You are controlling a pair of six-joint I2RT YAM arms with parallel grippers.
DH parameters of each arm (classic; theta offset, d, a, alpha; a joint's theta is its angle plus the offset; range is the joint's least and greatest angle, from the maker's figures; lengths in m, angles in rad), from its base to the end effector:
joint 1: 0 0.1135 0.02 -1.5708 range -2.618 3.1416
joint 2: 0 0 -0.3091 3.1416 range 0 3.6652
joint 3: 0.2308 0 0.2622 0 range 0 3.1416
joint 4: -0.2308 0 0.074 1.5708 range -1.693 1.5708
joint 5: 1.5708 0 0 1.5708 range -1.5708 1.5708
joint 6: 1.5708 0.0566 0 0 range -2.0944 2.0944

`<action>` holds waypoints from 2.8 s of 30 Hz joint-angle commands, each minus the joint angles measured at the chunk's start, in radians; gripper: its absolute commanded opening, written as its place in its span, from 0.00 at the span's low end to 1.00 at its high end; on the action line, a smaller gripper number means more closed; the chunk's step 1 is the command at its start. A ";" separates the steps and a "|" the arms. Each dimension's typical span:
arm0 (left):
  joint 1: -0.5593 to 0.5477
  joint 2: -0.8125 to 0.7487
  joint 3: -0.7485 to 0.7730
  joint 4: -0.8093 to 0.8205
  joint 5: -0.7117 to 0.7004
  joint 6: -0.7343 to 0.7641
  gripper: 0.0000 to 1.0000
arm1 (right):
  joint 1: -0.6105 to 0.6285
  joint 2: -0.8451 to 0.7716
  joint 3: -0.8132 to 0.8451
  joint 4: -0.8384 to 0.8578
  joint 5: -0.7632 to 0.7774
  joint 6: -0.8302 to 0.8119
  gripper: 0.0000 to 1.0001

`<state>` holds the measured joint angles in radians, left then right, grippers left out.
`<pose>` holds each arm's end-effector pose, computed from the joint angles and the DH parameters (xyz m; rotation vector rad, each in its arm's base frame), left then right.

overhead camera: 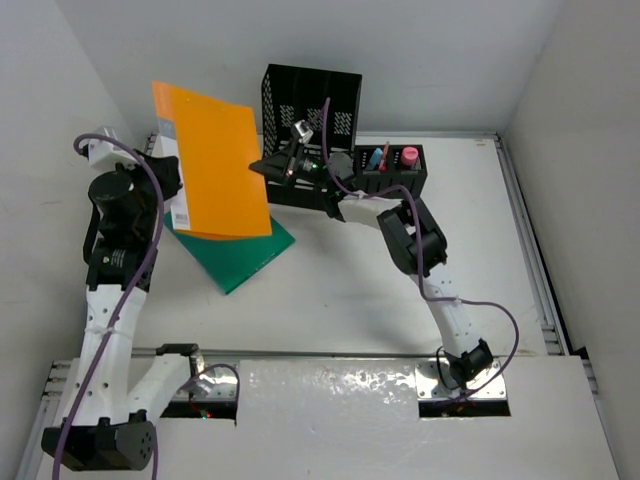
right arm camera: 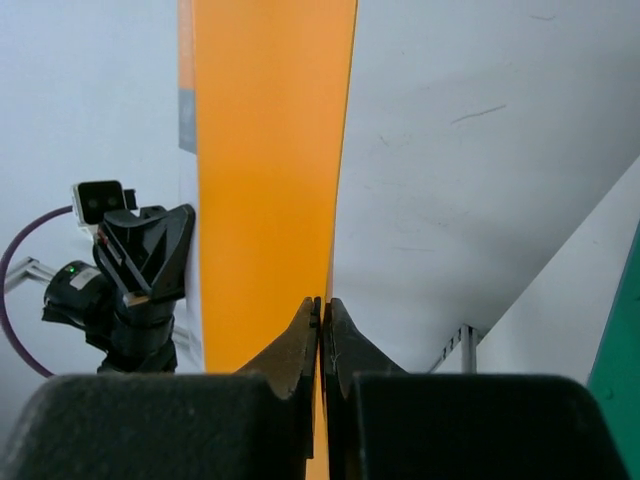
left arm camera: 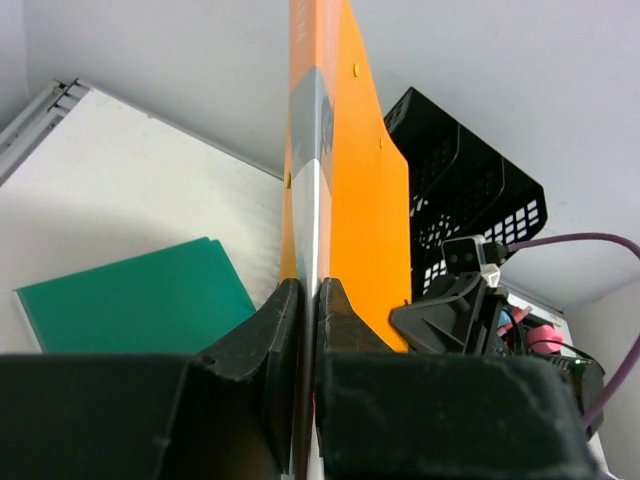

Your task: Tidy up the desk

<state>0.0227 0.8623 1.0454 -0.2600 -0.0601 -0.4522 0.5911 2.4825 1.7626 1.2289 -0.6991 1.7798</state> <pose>0.1889 0.0077 0.4436 -0.4339 1.5970 -0.2778 0.4765 0.3636 0.2368 0.0625 1.6129 2.3523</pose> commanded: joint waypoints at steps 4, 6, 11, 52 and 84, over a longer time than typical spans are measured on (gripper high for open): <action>-0.010 0.023 -0.042 0.008 0.069 0.036 0.00 | 0.036 -0.135 0.057 0.462 -0.014 0.032 0.00; -0.010 0.035 -0.050 0.013 0.068 0.049 0.13 | 0.033 -0.164 0.009 0.460 -0.008 0.011 0.00; -0.010 0.044 -0.114 0.115 0.135 0.079 0.34 | 0.029 -0.204 -0.043 0.460 -0.013 0.001 0.00; 0.000 0.210 -0.082 0.784 1.083 -0.249 0.36 | -0.070 -0.307 -0.075 0.462 -0.007 0.029 0.00; 0.051 0.192 0.277 0.205 1.064 0.203 0.02 | -0.112 -0.298 -0.103 0.463 0.001 0.030 0.00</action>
<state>0.0551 1.0740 1.2354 -0.0277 1.0599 -0.4347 0.4664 2.1765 1.6485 1.3434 -0.6285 1.8324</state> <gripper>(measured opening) 0.128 0.002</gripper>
